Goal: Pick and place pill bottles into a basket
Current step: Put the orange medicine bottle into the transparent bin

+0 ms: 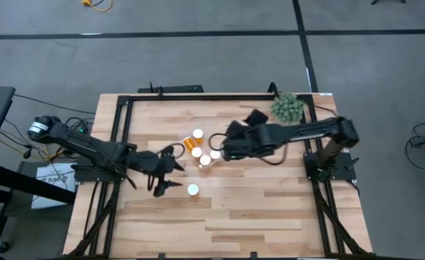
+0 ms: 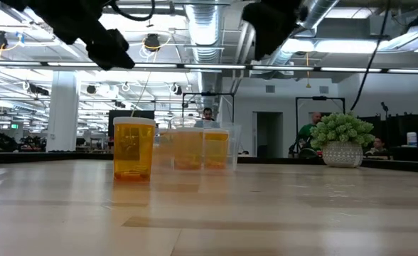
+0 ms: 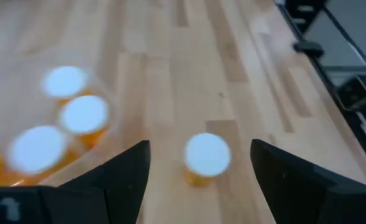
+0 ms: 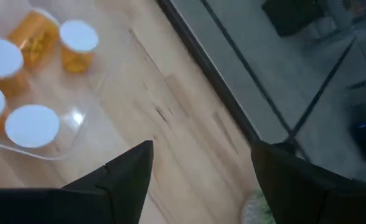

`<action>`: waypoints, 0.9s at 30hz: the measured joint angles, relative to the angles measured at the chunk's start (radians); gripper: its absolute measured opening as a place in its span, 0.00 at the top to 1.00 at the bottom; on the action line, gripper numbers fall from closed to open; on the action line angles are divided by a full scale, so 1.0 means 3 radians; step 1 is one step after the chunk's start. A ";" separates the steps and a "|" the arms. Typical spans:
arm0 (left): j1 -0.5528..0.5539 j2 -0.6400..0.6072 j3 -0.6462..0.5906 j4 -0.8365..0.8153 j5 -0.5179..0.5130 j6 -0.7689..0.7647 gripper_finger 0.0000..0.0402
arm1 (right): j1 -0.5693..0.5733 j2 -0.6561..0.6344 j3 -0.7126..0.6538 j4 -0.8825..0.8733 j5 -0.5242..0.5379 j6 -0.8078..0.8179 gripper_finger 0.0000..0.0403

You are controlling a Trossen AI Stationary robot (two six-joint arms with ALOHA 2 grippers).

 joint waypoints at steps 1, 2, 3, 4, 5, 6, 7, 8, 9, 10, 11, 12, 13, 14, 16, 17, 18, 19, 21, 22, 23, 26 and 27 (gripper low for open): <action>-0.0018 0.0082 0.0000 0.0081 0.0051 0.0020 0.34 | 0.0019 -0.0130 -0.0153 0.0101 0.0007 0.0061 0.34; -0.0029 0.0139 0.0000 0.0141 0.0101 0.0030 0.34 | 0.0034 -0.0243 -0.0306 0.0224 0.0008 0.0096 0.34; -0.0030 0.0191 0.0000 0.0238 0.0156 0.0036 0.34 | 0.0052 -0.0344 -0.0444 0.0380 0.0007 0.0118 0.34; -0.0026 0.0234 0.0000 0.0330 0.0192 0.0045 0.34 | 0.0076 -0.0446 -0.0589 0.0525 0.0005 0.0153 0.34; -0.0010 0.0269 0.0000 0.0382 0.0223 0.0049 0.34 | 0.0098 -0.0535 -0.0722 0.0631 0.0003 0.0178 0.34; 0.0005 0.0306 0.0000 0.0425 0.0262 0.0054 0.34 | 0.0120 -0.0608 -0.0835 0.0752 0.0005 0.0195 0.34; 0.0016 0.0328 0.0000 0.0441 0.0306 0.0054 0.34 | 0.0144 -0.0674 -0.0943 0.0894 0.0009 0.0204 0.34; 0.0031 0.0340 0.0000 0.0433 0.0337 0.0052 0.34 | 0.0168 -0.0734 -0.1047 0.0978 0.0009 0.0206 0.34; 0.0042 0.0362 0.0000 0.0449 0.0353 0.0045 0.34 | 0.0191 -0.0777 -0.1143 0.1000 0.0008 0.0221 0.34; 0.0053 0.0380 0.0001 0.0445 0.0361 0.0041 0.34 | 0.0213 -0.0810 -0.1228 0.1057 0.0009 0.0256 0.34; 0.0057 0.0381 0.0000 0.0406 0.0362 0.0040 0.34 | 0.0231 -0.0824 -0.1297 0.1080 0.0009 0.0316 0.34; 0.0062 0.0381 0.0000 0.0404 0.0360 0.0041 0.34 | 0.0237 -0.0826 -0.1354 0.1045 0.0009 0.0363 0.34; 0.0067 0.0380 0.0000 0.0423 0.0337 0.0059 0.34 | 0.0236 -0.0823 -0.1403 0.0980 0.0004 0.0430 0.34; 0.0068 0.0378 0.0000 0.0423 0.0287 0.0093 0.34 | 0.0228 -0.0819 -0.1437 0.0890 -0.0002 0.0509 0.34; 0.0068 0.0378 0.0000 0.0396 0.0191 0.0181 0.34 | 0.0183 -0.0818 -0.1476 0.0738 -0.0017 0.0807 0.34; 0.0068 0.0378 0.0000 0.0382 0.0146 0.0229 0.34 | 0.0161 -0.0806 -0.1483 0.0676 -0.0029 0.1060 0.34; 0.0068 0.0378 0.0000 0.0360 0.0126 0.0273 0.34 | 0.0142 -0.0792 -0.1486 0.0620 -0.0032 0.1306 0.34; 0.0068 0.0380 0.0000 0.0332 0.0118 0.0320 0.34 | 0.0128 -0.0788 -0.1488 0.0580 -0.0027 0.1495 0.34; 0.0068 0.0429 0.0001 0.0314 0.0118 0.0406 0.34 | 0.0119 -0.0795 -0.1487 0.0593 0.0001 0.1610 0.34; 0.0063 0.0433 -0.0001 0.0266 0.0120 0.0449 0.34 | 0.0124 -0.0795 -0.1487 0.0625 0.0017 0.1602 0.34; 0.0049 0.0447 -0.0001 0.0263 0.0122 0.0480 0.34 | 0.0131 -0.0793 -0.1487 0.0654 0.0038 0.1573 0.34; -0.0013 0.0576 0.0005 0.0296 0.0059 0.0549 0.34 | 0.0168 -0.0792 -0.1487 0.0753 0.0087 0.1470 0.34; -0.0032 0.0622 0.0000 0.0295 0.0047 0.0583 0.34 | 0.0174 -0.0793 -0.1487 0.0789 0.0087 0.1440 0.34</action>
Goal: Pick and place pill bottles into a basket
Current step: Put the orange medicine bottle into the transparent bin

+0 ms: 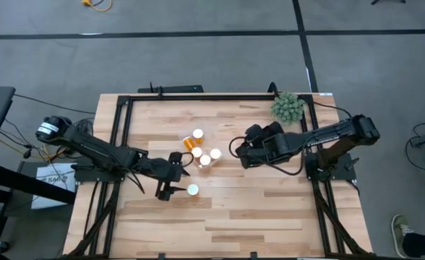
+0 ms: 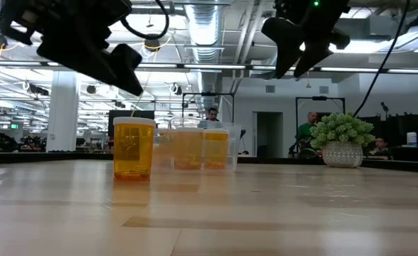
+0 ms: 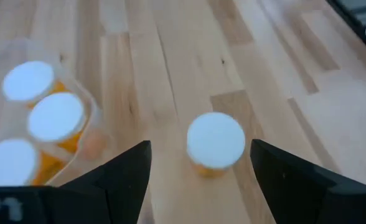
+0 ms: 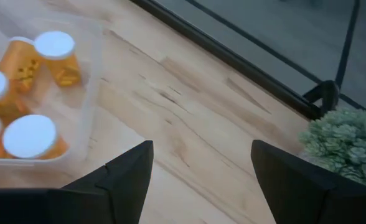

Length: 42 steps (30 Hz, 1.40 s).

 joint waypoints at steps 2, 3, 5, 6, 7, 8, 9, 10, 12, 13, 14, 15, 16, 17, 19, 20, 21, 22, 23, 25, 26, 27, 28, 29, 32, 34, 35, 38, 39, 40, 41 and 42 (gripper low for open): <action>-0.0039 0.0124 0.0002 0.0078 -0.0014 0.0056 0.34 | 0.0028 0.0001 0.0000 0.0033 -0.0001 -0.0018 0.34; -0.0050 0.0168 0.0002 0.0076 -0.0028 0.0068 0.34 | 0.0044 0.0001 0.0000 0.0060 -0.0001 -0.0019 0.34; -0.0074 0.0267 0.0001 0.0174 -0.0033 0.0074 0.34 | 0.0087 0.0001 0.0001 0.0088 -0.0001 -0.0021 0.34; -0.0081 0.0316 0.0002 0.0239 -0.0029 0.0076 0.34 | 0.0108 0.0001 0.0001 0.0090 -0.0001 -0.0022 0.34; -0.0084 0.0349 0.0003 0.0267 -0.0002 0.0076 0.34 | 0.0125 0.0001 0.0001 0.0094 -0.0001 -0.0022 0.34; -0.0084 0.0385 0.0003 0.0319 0.0022 0.0076 0.34 | 0.0146 0.0001 0.0001 0.0093 -0.0001 -0.0022 0.34; -0.0084 0.0420 0.0003 0.0386 0.0032 0.0076 0.34 | 0.0169 0.0001 0.0001 0.0093 -0.0001 -0.0028 0.34; -0.0083 0.0439 0.0003 0.0406 0.0058 0.0073 0.34 | 0.0190 0.0001 0.0001 0.0094 -0.0001 -0.0027 0.34; -0.0080 0.0461 0.0003 0.0436 0.0083 0.0050 0.34 | 0.0224 0.0001 0.0001 0.0094 -0.0001 -0.0027 0.34; -0.0080 0.0465 0.0003 0.0445 0.0080 0.0023 0.34 | 0.0243 0.0001 0.0001 0.0093 -0.0001 -0.0027 0.34; -0.0080 0.0465 0.0003 0.0441 0.0070 0.0002 0.34 | 0.0261 0.0001 0.0001 0.0093 -0.0001 -0.0027 0.34; -0.0080 0.0465 0.0003 0.0443 0.0051 -0.0005 0.33 | 0.0276 0.0001 0.0003 0.0091 -0.0001 -0.0027 0.34; -0.0079 0.0465 0.0003 0.0442 0.0039 -0.0004 0.33 | 0.0293 0.0001 0.0003 0.0084 -0.0003 -0.0027 0.34; -0.0077 0.0465 0.0003 0.0442 0.0033 -0.0005 0.32 | 0.0307 0.0001 0.0003 0.0080 -0.0003 -0.0027 0.34; -0.0077 0.0465 0.0003 0.0443 0.0032 -0.0008 0.31 | 0.0326 0.0001 0.0003 0.0080 -0.0002 -0.0027 0.34; -0.0075 0.0465 0.0003 0.0443 0.0031 -0.0022 0.30 | 0.0331 0.0001 0.0003 0.0080 -0.0003 -0.0027 0.34; -0.0064 0.0465 0.0003 0.0439 0.0032 -0.0027 0.29 | 0.0338 0.0001 0.0003 0.0081 -0.0003 -0.0027 0.34; -0.0057 0.0465 0.0003 0.0432 0.0032 -0.0028 0.28 | 0.0343 0.0001 0.0003 0.0081 -0.0002 -0.0027 0.34; -0.0047 0.0465 0.0003 0.0429 0.0031 -0.0030 0.27 | 0.0344 0.0001 0.0003 0.0081 -0.0002 -0.0026 0.34; -0.0028 0.0465 0.0003 0.0429 0.0017 -0.0030 0.25 | 0.0344 0.0001 0.0003 0.0081 -0.0003 -0.0026 0.34; -0.0024 0.0465 0.0003 0.0430 0.0016 -0.0027 0.24 | 0.0344 0.0001 0.0003 0.0081 -0.0003 -0.0026 0.34; -0.0022 0.0465 0.0003 0.0433 0.0010 -0.0018 0.24 | 0.0344 0.0001 0.0003 0.0081 -0.0003 -0.0026 0.34; -0.0022 0.0465 0.0003 0.0438 0.0009 0.0001 0.23 | 0.0344 0.0001 0.0003 0.0082 -0.0003 -0.0026 0.34; -0.0024 0.0464 0.0003 0.0445 0.0010 0.0009 0.23 | 0.0344 0.0001 0.0003 0.0083 -0.0003 -0.0026 0.34; -0.0024 0.0464 0.0003 0.0445 0.0014 0.0040 0.22 | 0.0344 0.0001 0.0003 0.0083 -0.0003 -0.0026 0.34; -0.0024 0.0464 0.0003 0.0445 0.0013 0.0064 0.22 | 0.0344 0.0001 0.0003 0.0084 -0.0003 -0.0026 0.34; -0.0024 0.0464 0.0003 0.0444 0.0014 0.0064 0.22 | 0.0344 0.0001 0.0003 0.0083 -0.0003 -0.0026 0.34; -0.0027 0.0464 0.0003 0.0441 0.0025 0.0063 0.22 | 0.0344 0.0001 0.0003 0.0091 -0.0003 -0.0047 0.34; -0.0028 0.0464 0.0003 0.0435 0.0037 0.0063 0.22 | 0.0344 0.0003 0.0003 0.0092 -0.0003 -0.0054 0.34; -0.0028 0.0464 0.0003 0.0432 0.0041 0.0063 0.22 | 0.0344 0.0011 0.0003 0.0092 -0.0003 -0.0055 0.34; -0.0028 0.0464 0.0003 0.0432 0.0043 0.0063 0.22 | 0.0344 0.0015 0.0004 0.0089 -0.0003 -0.0055 0.34; -0.0028 0.0464 0.0003 0.0432 0.0043 0.0063 0.22 | 0.0344 0.0019 0.0004 0.0085 -0.0004 -0.0054 0.34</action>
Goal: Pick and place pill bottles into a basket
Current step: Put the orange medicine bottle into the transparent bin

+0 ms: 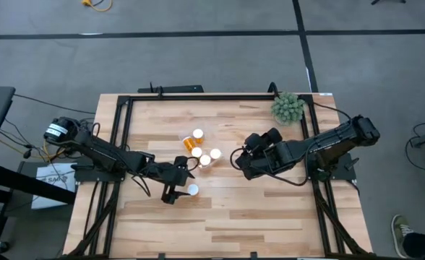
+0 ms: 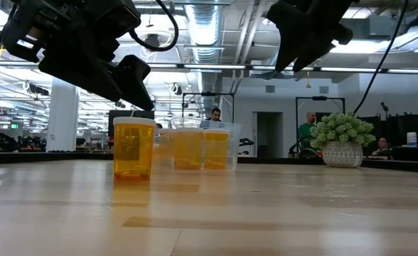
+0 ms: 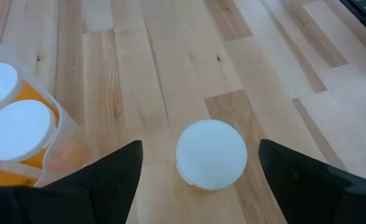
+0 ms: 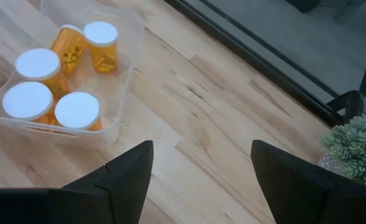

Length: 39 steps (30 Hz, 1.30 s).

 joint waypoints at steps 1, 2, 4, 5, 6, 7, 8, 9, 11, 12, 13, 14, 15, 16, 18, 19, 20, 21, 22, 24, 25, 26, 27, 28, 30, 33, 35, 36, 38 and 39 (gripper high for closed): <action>-0.0001 0.0000 0.0000 0.0001 0.0000 0.0001 0.22 | 0.0000 0.0000 0.0000 0.0001 0.0000 0.0000 0.34; -0.0004 0.0000 0.0000 0.0000 0.0000 0.0003 0.22 | 0.0000 0.0000 0.0000 0.0003 0.0001 -0.0001 0.34; -0.0013 0.0000 0.0000 0.0002 -0.0001 0.0004 0.22 | 0.0000 0.0000 0.0000 0.0005 0.0000 -0.0001 0.34; -0.0018 0.0000 0.0000 0.0004 0.0000 0.0011 0.22 | 0.0000 0.0000 0.0000 0.0005 0.0001 -0.0005 0.34; -0.0021 0.0007 0.0000 0.0009 0.0000 0.0014 0.22 | 0.0000 0.0000 0.0000 0.0005 0.0001 -0.0017 0.34; -0.0022 0.0033 0.0002 0.0035 0.0000 0.0017 0.22 | 0.0000 0.0000 0.0000 0.0005 0.0001 -0.0025 0.34; -0.0023 0.0058 0.0012 0.0034 0.0003 0.0018 0.22 | 0.0000 0.0000 0.0000 0.0003 0.0001 -0.0027 0.34; -0.0025 0.0088 0.0025 0.0018 0.0022 0.0020 0.22 | 0.0000 0.0000 0.0000 0.0003 0.0000 -0.0027 0.34; -0.0027 0.0188 0.0083 0.0040 0.0056 0.0055 0.22 | 0.0000 0.0000 0.0000 0.0001 0.0000 -0.0027 0.34; -0.0028 0.0227 0.0111 0.0036 0.0070 0.0074 0.22 | 0.0000 0.0000 0.0000 0.0001 0.0000 -0.0027 0.34; -0.0028 0.0259 0.0143 0.0035 0.0092 0.0096 0.22 | 0.0000 -0.0001 0.0000 0.0005 0.0001 -0.0027 0.34; -0.0028 0.0285 0.0167 0.0038 0.0116 0.0120 0.22 | 0.0000 -0.0001 0.0000 0.0005 0.0001 -0.0027 0.34; -0.0028 0.0310 0.0192 0.0030 0.0135 0.0133 0.22 | 0.0000 -0.0001 0.0000 0.0005 0.0000 -0.0028 0.34; -0.0016 0.0328 0.0214 0.0010 0.0152 0.0151 0.22 | 0.0000 -0.0001 0.0000 0.0005 0.0000 -0.0028 0.34; 0.0000 0.0326 0.0217 -0.0063 0.0193 0.0174 0.22 | 0.0000 -0.0001 0.0000 0.0003 0.0001 -0.0029 0.34; 0.0009 0.0326 0.0218 -0.0084 0.0206 0.0175 0.22 | 0.0000 -0.0001 0.0000 0.0001 0.0000 -0.0029 0.34; 0.0013 0.0326 0.0219 -0.0125 0.0207 0.0174 0.22 | 0.0000 -0.0001 0.0000 0.0000 0.0000 -0.0030 0.34; 0.0015 0.0326 0.0219 -0.0157 0.0207 0.0173 0.22 | 0.0000 -0.0001 0.0000 -0.0001 0.0001 -0.0031 0.34; 0.0017 0.0326 0.0219 -0.0190 0.0207 0.0173 0.22 | 0.0000 -0.0001 0.0000 -0.0004 0.0001 -0.0031 0.34; 0.0014 0.0326 0.0219 -0.0187 0.0211 0.0173 0.22 | 0.0000 -0.0001 0.0000 -0.0005 0.0001 -0.0047 0.34; 0.0015 0.0326 0.0220 -0.0183 0.0210 0.0173 0.22 | 0.0000 -0.0001 0.0000 -0.0003 0.0001 -0.0070 0.34; 0.0019 0.0326 0.0220 -0.0184 0.0213 0.0175 0.22 | 0.0000 -0.0001 0.0000 0.0003 0.0000 -0.0086 0.34; 0.0026 0.0326 0.0220 -0.0187 0.0216 0.0178 0.22 | -0.0001 -0.0001 0.0000 0.0005 0.0000 -0.0087 0.34; 0.0033 0.0326 0.0220 -0.0187 0.0214 0.0179 0.22 | -0.0001 -0.0001 0.0000 0.0005 0.0001 -0.0088 0.34; 0.0044 0.0326 0.0220 -0.0188 0.0212 0.0181 0.22 | -0.0005 -0.0001 0.0000 0.0005 0.0001 -0.0088 0.34; 0.0056 0.0326 0.0220 -0.0188 0.0214 0.0230 0.22 | -0.0005 -0.0001 0.0000 0.0005 0.0001 -0.0088 0.34; 0.0071 0.0326 0.0220 -0.0188 0.0217 0.0265 0.22 | -0.0005 -0.0001 0.0000 0.0005 0.0001 -0.0089 0.34; 0.0078 0.0326 0.0220 -0.0188 0.0219 0.0269 0.22 | -0.0005 -0.0001 0.0000 0.0005 0.0001 -0.0089 0.34; 0.0085 0.0326 0.0220 -0.0188 0.0229 0.0274 0.22 | -0.0005 -0.0001 0.0000 0.0005 0.0001 -0.0089 0.34; 0.0085 0.0326 0.0220 -0.0188 0.0229 0.0277 0.22 | -0.0005 -0.0001 0.0000 0.0005 0.0001 -0.0089 0.34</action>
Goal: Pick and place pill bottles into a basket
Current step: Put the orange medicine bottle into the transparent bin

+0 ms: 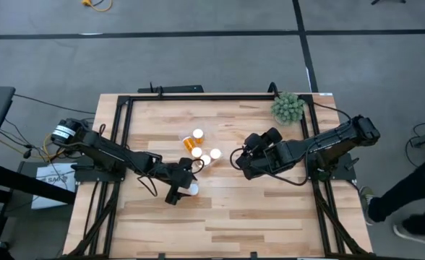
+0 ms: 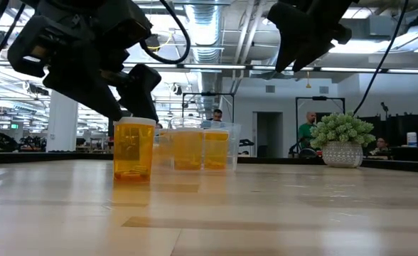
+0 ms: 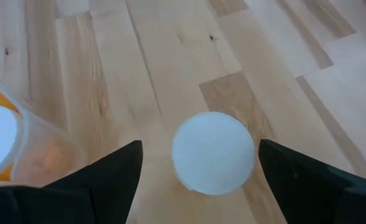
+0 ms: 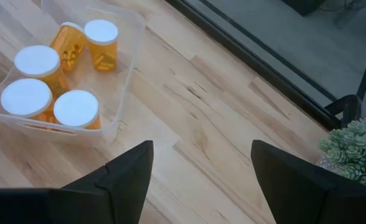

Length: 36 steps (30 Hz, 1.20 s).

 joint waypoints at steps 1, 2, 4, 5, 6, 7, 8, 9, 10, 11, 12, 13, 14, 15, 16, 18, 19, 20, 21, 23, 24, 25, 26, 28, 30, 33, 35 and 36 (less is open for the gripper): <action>-0.0001 0.0018 0.0000 0.0013 0.0002 0.0010 0.22 | 0.0000 0.0000 0.0000 0.0000 0.0000 0.0000 0.34; -0.0003 0.0047 0.0001 0.0043 0.0012 0.0010 0.22 | 0.0000 0.0000 0.0000 0.0000 0.0000 -0.0003 0.34; -0.0003 0.0092 0.0001 0.0041 0.0073 0.0006 0.22 | -0.0001 0.0000 0.0000 0.0000 0.0000 -0.0021 0.34; 0.0000 0.0138 0.0016 0.0070 0.0098 -0.0002 0.22 | -0.0002 0.0000 0.0000 0.0000 0.0000 -0.0022 0.34; 0.0001 0.0169 0.0027 0.0065 0.0103 -0.0005 0.22 | -0.0003 0.0000 0.0000 0.0001 0.0000 -0.0024 0.34; 0.0003 0.0174 0.0027 0.0044 0.0119 -0.0008 0.22 | -0.0003 0.0000 0.0000 0.0003 0.0000 -0.0024 0.34; 0.0005 0.0179 0.0027 0.0076 0.0131 -0.0008 0.22 | -0.0003 -0.0001 0.0000 0.0004 0.0003 -0.0024 0.34; 0.0012 0.0194 0.0032 0.0132 0.0130 -0.0005 0.22 | -0.0003 -0.0001 0.0000 0.0003 0.0003 -0.0024 0.34; 0.0026 0.0203 0.0038 0.0145 0.0135 -0.0005 0.22 | -0.0003 -0.0001 0.0000 0.0003 0.0001 -0.0024 0.34; 0.0044 0.0205 0.0038 0.0124 0.0164 -0.0006 0.22 | -0.0003 -0.0001 0.0000 0.0004 0.0002 -0.0024 0.34; 0.0060 0.0212 0.0036 0.0117 0.0203 -0.0009 0.22 | -0.0003 -0.0001 0.0000 0.0003 0.0004 -0.0024 0.34; 0.0073 0.0234 0.0036 0.0138 0.0223 -0.0008 0.22 | -0.0003 -0.0001 0.0000 0.0003 0.0003 -0.0024 0.34; 0.0086 0.0259 0.0036 0.0161 0.0236 -0.0008 0.22 | -0.0003 -0.0001 0.0000 0.0003 0.0003 -0.0024 0.34; 0.0094 0.0267 0.0034 0.0143 0.0259 -0.0009 0.22 | -0.0002 -0.0001 0.0000 0.0004 0.0003 -0.0024 0.34; 0.0103 0.0269 0.0032 0.0145 0.0284 -0.0009 0.22 | -0.0003 -0.0001 0.0000 0.0003 0.0002 -0.0024 0.34; 0.0111 0.0299 0.0036 0.0214 0.0310 -0.0010 0.22 | -0.0003 -0.0001 0.0000 0.0004 0.0001 -0.0024 0.34; 0.0118 0.0302 0.0034 0.0196 0.0331 -0.0015 0.22 | -0.0003 -0.0001 0.0000 0.0004 0.0001 -0.0023 0.34; 0.0123 0.0302 0.0033 0.0183 0.0355 -0.0020 0.22 | -0.0003 -0.0001 0.0000 0.0004 0.0001 -0.0024 0.34; 0.0129 0.0312 0.0033 0.0197 0.0362 -0.0033 0.22 | -0.0003 -0.0001 0.0000 0.0004 0.0001 -0.0024 0.34; 0.0152 0.0327 0.0034 0.0189 0.0399 -0.0110 0.23 | -0.0003 -0.0001 0.0000 0.0004 0.0001 -0.0023 0.34; 0.0166 0.0328 0.0033 0.0161 0.0449 -0.0154 0.23 | -0.0003 -0.0001 0.0000 0.0004 0.0001 -0.0023 0.34; 0.0177 0.0328 0.0033 0.0160 0.0479 -0.0166 0.23 | -0.0003 -0.0001 0.0000 0.0004 0.0000 -0.0023 0.34; 0.0183 0.0328 0.0033 0.0162 0.0483 -0.0168 0.24 | -0.0003 -0.0001 0.0000 0.0004 0.0001 -0.0023 0.34; 0.0189 0.0328 0.0033 0.0160 0.0482 -0.0162 0.27 | -0.0003 -0.0001 0.0000 0.0004 0.0001 -0.0023 0.34; 0.0189 0.0328 0.0033 0.0176 0.0505 -0.0161 0.30 | -0.0003 -0.0001 0.0000 0.0004 0.0000 -0.0023 0.34; 0.0189 0.0328 0.0033 0.0177 0.0515 -0.0158 0.35 | -0.0003 -0.0001 0.0000 0.0004 0.0000 -0.0023 0.34; 0.0189 0.0328 0.0033 0.0180 0.0515 -0.0152 0.37 | -0.0003 -0.0001 0.0000 0.0004 0.0000 -0.0022 0.34; 0.0189 0.0328 0.0033 0.0182 0.0519 -0.0151 0.39 | -0.0003 -0.0001 0.0000 0.0004 0.0000 -0.0023 0.34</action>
